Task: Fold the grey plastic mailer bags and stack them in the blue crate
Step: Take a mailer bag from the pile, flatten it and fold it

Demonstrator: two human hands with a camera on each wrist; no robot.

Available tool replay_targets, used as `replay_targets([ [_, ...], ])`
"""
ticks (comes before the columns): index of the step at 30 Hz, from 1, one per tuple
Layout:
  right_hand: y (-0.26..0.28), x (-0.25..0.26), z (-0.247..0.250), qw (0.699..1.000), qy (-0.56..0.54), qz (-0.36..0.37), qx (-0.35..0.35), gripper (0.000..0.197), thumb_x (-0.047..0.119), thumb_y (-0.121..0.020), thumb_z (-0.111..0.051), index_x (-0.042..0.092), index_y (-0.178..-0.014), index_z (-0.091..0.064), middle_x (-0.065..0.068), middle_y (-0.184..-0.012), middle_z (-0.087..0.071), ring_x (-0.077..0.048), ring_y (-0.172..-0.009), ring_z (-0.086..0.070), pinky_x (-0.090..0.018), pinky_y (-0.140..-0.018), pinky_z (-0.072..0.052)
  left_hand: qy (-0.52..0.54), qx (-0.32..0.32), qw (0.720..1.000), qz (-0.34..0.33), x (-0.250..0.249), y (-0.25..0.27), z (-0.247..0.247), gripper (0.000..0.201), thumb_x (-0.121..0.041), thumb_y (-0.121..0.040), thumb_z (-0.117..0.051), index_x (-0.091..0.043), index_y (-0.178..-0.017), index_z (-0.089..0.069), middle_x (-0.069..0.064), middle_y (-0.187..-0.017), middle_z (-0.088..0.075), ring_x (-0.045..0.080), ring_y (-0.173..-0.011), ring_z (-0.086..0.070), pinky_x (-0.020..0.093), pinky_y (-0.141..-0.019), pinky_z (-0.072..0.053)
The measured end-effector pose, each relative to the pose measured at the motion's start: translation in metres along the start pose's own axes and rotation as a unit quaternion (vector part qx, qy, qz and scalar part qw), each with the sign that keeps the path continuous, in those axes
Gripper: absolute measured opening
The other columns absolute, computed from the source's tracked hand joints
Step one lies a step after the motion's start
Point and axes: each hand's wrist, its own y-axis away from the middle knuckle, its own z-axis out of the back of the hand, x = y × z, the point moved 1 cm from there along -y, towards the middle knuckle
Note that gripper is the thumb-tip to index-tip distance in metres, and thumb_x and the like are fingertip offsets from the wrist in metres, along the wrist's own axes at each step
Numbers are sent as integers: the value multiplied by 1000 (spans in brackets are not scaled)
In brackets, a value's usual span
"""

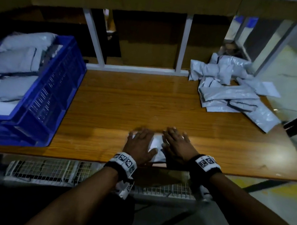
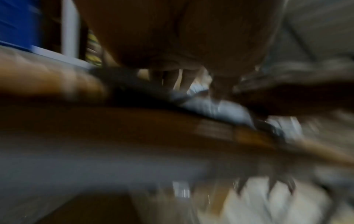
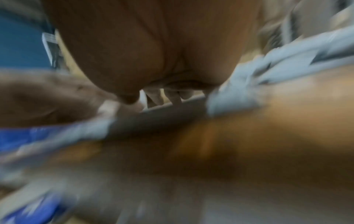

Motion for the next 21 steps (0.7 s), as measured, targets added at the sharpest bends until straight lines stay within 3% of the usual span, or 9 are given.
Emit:
replay_targets([
  [2,3,-9,16,1000,21,-17,3,71,62,-102,-30,28,-163,-16,-6,-168,-21,-28,-156,-15,-62,-119,-18,19,14,999,27,19,-1,14,84,-69,-92,-51,-30,-162,-22,-3,-169,-23,25,-154,-22,62,-122,-10],
  [4,7,-12,26,999,26,-24,37,79,56,-95,-55,32,-161,-18,-9,-157,-37,-36,-144,-35,-60,-111,-33,-3,49,998,36,27,0,22,99,-78,-82,-60,-31,-161,-24,0,-165,-31,29,-150,-31,62,-120,-22],
  [6,8,-9,39,997,21,-25,66,90,57,-85,-69,31,-158,-25,-12,-140,-53,-40,-127,-48,-53,-100,-46,-14,54,998,38,23,0,30,109,-80,-70,-70,-29,-158,-31,3,-159,-43,32,-143,-42,58,-115,-35],
  [8,6,-2,54,997,45,-10,55,77,53,-79,-76,26,-145,-47,-11,-123,-63,-37,-114,-57,-47,-92,-51,-17,29,999,34,14,-1,42,103,-72,-65,-80,-28,-150,-43,2,-150,-53,31,-135,-50,53,-109,-43],
  [10,9,4,68,999,47,7,-22,44,42,-79,-77,22,-117,-67,-9,-109,-69,-34,-103,-64,-44,-83,-55,-58,-38,998,11,6,1,53,74,-61,-70,-82,-32,-134,-60,-1,-135,-62,27,-126,-57,44,-101,-48],
  [12,17,6,73,990,51,19,-127,29,34,-81,-78,21,-105,-68,-5,-105,-64,-28,-99,-60,-41,-77,-53,-115,-134,984,-20,-1,9,63,43,-48,-78,-78,-31,-117,-67,-2,-119,-65,27,-115,-59,39,-91,-46],
  [15,32,2,65,960,83,23,-266,31,32,-76,-83,22,-100,-65,-4,-103,-55,-26,-90,-53,-33,-66,-39,-123,-247,960,-52,-8,25,62,33,-45,-76,-76,-24,-100,-69,3,-100,-60,30,-92,-56,41,-79,-42],
  [18,45,0,38,958,92,18,-270,39,33,-65,-87,17,-92,-64,-11,-105,-57,-32,-87,-54,-35,-63,-39,-113,-289,945,-101,-9,34,28,38,-55,-78,-63,-18,-85,-68,6,-88,-59,28,-77,-53,39,-74,-39],
  [21,57,-4,5,973,106,5,-204,41,27,-58,-91,20,-89,-65,-7,-103,-64,-32,-88,-60,-38,-64,-47,-88,-286,949,-97,-8,42,-8,24,-22,-69,-87,-18,-83,-68,7,-87,-59,29,-77,-54,39,-75,-37],
])
